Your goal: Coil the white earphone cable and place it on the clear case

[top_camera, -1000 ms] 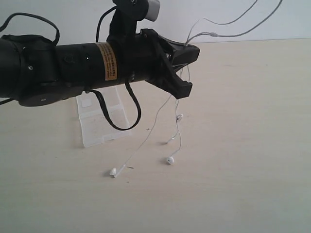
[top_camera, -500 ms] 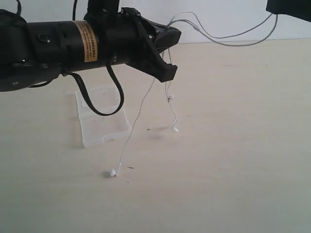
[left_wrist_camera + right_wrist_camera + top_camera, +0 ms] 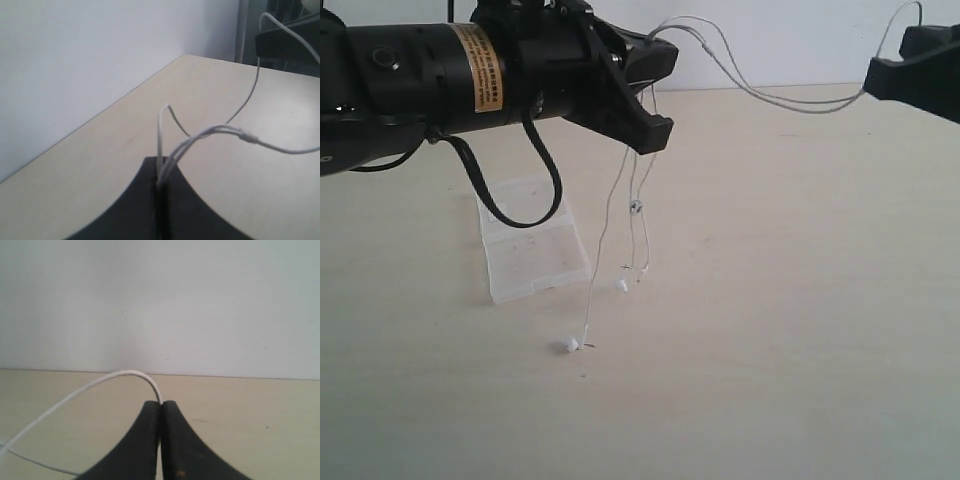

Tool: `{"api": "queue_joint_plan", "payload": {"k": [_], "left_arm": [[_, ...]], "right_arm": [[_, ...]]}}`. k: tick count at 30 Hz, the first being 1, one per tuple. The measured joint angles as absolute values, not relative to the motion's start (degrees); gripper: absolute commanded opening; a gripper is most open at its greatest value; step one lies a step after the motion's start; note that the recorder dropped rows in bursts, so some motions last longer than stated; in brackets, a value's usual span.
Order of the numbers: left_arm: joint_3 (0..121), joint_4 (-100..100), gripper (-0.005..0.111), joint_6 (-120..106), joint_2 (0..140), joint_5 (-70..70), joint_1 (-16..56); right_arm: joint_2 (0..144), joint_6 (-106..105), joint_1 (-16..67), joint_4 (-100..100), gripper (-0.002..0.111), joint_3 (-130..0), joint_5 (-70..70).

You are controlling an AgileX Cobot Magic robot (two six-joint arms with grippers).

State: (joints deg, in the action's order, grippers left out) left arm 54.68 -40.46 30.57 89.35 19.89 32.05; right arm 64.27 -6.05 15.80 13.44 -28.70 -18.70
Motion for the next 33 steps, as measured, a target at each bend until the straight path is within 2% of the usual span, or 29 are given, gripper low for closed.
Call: {"api": "queue_joint_plan", "payload": {"k": [23, 27, 33], "left_arm": [[54.68, -40.46, 0.0, 31.42, 89.35, 19.66, 32.05], [54.68, -40.46, 0.0, 31.42, 89.35, 19.66, 32.05], [54.68, -40.46, 0.0, 31.51, 89.35, 19.55, 32.05]], "right_arm": [[71.31, 34.01, 15.8, -39.94, 0.001, -24.73, -22.04], [71.31, 41.47, 15.8, -49.42, 0.016, -24.73, -23.96], [71.31, 46.78, 15.8, -55.71, 0.049, -24.73, -24.92]]}}
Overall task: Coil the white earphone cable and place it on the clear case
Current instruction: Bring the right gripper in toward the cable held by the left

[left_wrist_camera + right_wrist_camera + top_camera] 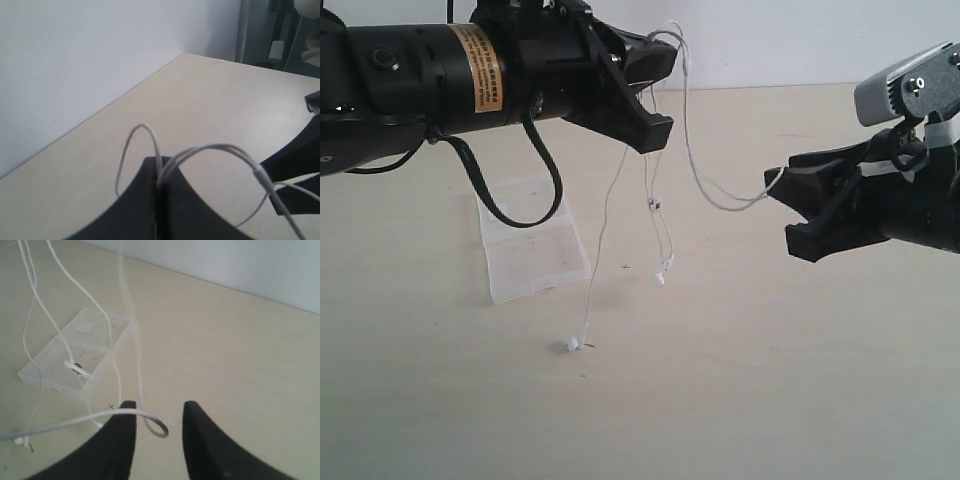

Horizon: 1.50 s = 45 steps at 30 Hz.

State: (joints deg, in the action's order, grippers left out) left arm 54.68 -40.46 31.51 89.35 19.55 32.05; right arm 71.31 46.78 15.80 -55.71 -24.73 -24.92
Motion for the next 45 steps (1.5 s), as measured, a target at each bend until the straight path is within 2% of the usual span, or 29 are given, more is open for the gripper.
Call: {"api": "queue_joint_plan", "payload": {"k": [6, 14, 26, 35, 45], "left_arm": [[54.68, -40.46, 0.0, 31.85, 89.35, 19.35, 32.05], [54.68, -40.46, 0.0, 31.85, 89.3, 19.31, 32.05], [54.68, -40.46, 0.0, 31.85, 89.3, 19.31, 32.05], [54.68, -40.46, 0.0, 31.75, 89.3, 19.31, 32.05], [54.68, -40.35, 0.0, 31.86, 89.3, 19.31, 32.05]], "right_arm": [[71.31, 48.78, 15.8, -58.27, 0.067, -24.73, -25.12], [71.31, 59.82, 15.8, -75.37, 0.078, -24.73, -30.56], [71.31, 69.15, 15.8, -84.99, 0.078, -24.73, -35.91], [71.31, 67.26, 15.8, -68.77, 0.078, -24.73, -35.81], [71.31, 67.12, 15.8, -62.84, 0.078, -24.73, -37.3]]}}
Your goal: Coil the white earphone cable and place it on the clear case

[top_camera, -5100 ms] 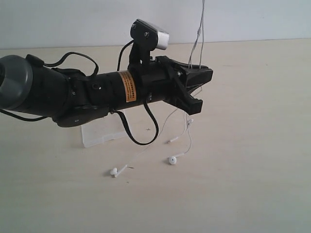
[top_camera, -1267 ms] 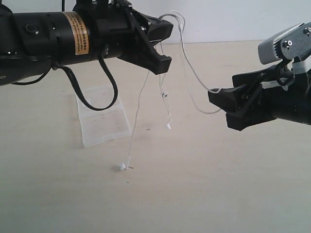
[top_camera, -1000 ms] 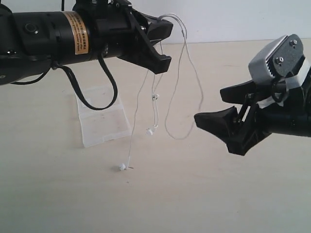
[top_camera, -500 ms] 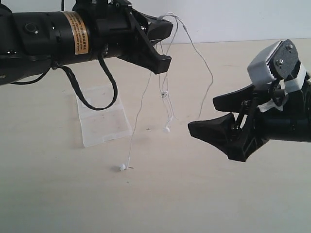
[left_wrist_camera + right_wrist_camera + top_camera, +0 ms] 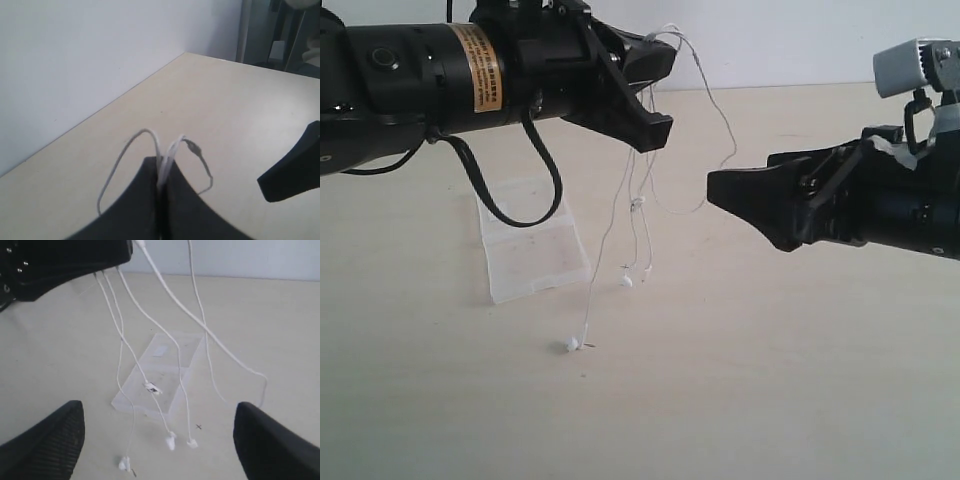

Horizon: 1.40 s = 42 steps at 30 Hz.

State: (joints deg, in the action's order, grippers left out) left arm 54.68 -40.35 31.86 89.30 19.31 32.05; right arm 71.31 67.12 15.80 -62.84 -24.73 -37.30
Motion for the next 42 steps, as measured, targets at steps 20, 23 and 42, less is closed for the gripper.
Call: {"api": "queue_joint_plan", "payload": {"k": [20, 23, 42], "left_arm": [[54.68, -38.85, 0.0, 32.74, 90.26, 33.05, 32.05], [54.68, -38.77, 0.0, 32.74, 92.27, 35.37, 32.05], [54.68, -38.54, 0.0, 35.07, 94.84, 38.17, 29.64]], "right_arm": [[71.31, 56.7, 15.8, -60.23, 0.093, -24.73, -45.71], [71.31, 58.65, 15.8, -60.23, 0.093, -24.73, -45.71], [62.59, 58.99, 15.8, -63.16, 0.094, -24.73, -34.59]]}}
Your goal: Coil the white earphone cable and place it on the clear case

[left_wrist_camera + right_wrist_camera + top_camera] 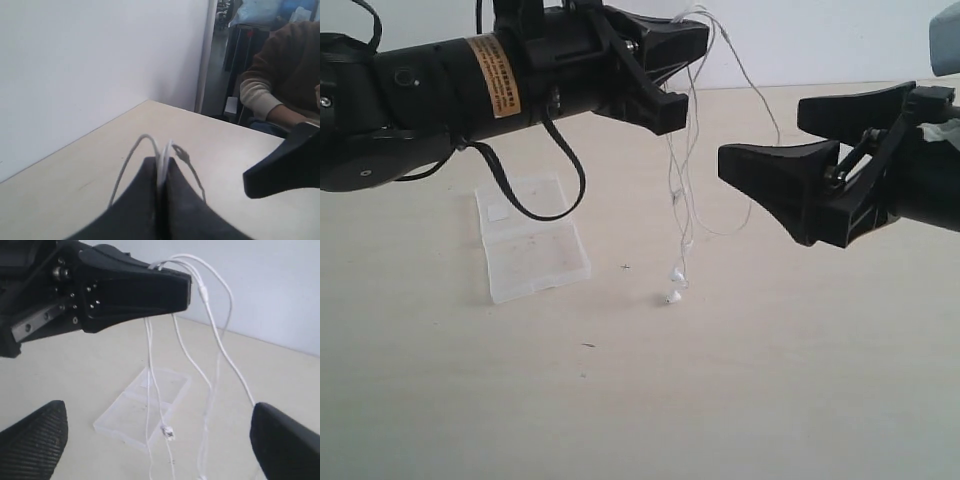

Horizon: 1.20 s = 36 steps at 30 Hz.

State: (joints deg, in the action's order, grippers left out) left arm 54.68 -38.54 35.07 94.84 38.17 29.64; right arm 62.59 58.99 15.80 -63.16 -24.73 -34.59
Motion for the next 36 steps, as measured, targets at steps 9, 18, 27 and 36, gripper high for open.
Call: {"api": "queue_joint_plan", "payload": {"k": [9, 18, 27, 36], "left_arm": [[54.68, -41.1, 0.0, 38.53, 94.84, 40.86, 29.26], [54.68, -41.46, 0.0, 40.5, 94.84, 41.66, 29.26], [54.68, -41.64, 0.0, 41.93, 94.84, 42.08, 29.26], [54.68, -41.79, 0.0, 42.17, 94.84, 42.65, 29.26]], "right_arm": [[67.51, 43.14, 15.8, -51.53, 0.103, -24.73, -34.45], [76.91, 28.61, 15.8, -46.27, 0.103, -24.73, -43.83], [87.34, 23.28, 15.8, -43.12, 0.103, -24.73, -57.04], [94.15, 21.65, 15.9, -39.58, 0.103, -27.39, -60.76]]}}
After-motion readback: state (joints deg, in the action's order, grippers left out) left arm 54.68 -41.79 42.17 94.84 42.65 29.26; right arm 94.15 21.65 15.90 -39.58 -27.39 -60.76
